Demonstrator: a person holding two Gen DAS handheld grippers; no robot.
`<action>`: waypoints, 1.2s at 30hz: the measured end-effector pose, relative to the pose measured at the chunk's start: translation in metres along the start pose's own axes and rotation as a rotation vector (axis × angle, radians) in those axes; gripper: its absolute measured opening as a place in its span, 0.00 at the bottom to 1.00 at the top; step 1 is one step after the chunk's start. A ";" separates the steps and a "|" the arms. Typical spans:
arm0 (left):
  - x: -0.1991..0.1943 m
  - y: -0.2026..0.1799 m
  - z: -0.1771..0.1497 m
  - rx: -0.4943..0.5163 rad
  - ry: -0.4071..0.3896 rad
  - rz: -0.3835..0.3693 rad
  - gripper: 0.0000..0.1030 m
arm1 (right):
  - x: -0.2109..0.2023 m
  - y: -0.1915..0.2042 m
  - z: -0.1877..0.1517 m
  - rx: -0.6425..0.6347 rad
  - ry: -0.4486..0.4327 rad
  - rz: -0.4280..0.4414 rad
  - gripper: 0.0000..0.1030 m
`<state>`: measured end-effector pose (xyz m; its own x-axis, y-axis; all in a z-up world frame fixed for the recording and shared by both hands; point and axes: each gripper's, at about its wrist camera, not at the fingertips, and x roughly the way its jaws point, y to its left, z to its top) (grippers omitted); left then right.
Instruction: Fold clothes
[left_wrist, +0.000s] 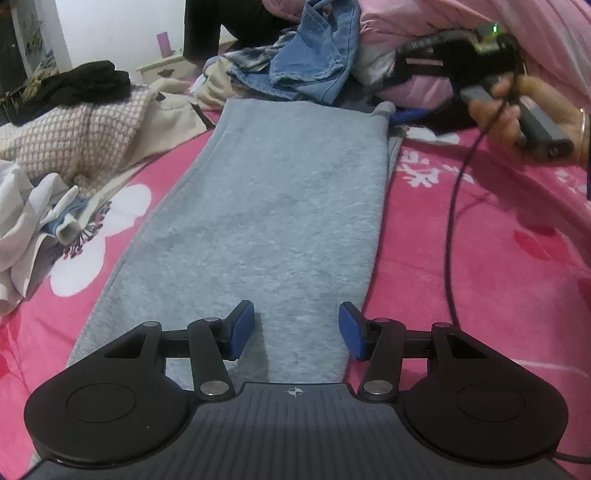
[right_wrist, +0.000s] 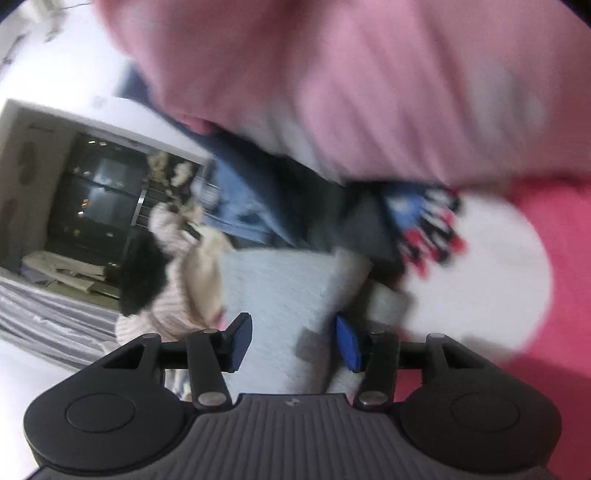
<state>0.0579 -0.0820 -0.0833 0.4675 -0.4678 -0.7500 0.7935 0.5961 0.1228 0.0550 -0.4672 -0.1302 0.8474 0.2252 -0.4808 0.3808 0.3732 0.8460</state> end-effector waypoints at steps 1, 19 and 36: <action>0.000 -0.001 0.000 0.001 0.001 0.001 0.50 | 0.003 -0.003 -0.001 0.007 0.004 -0.005 0.52; -0.006 0.005 -0.005 0.025 0.044 0.021 0.51 | 0.010 0.044 -0.013 -0.445 -0.111 -0.312 0.04; -0.018 0.015 -0.012 -0.010 0.070 -0.009 0.51 | -0.020 0.087 -0.074 -0.885 0.039 0.044 0.19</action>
<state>0.0571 -0.0573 -0.0758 0.4317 -0.4261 -0.7950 0.7933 0.5989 0.1098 0.0441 -0.3722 -0.0638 0.8354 0.2798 -0.4732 -0.0911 0.9193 0.3828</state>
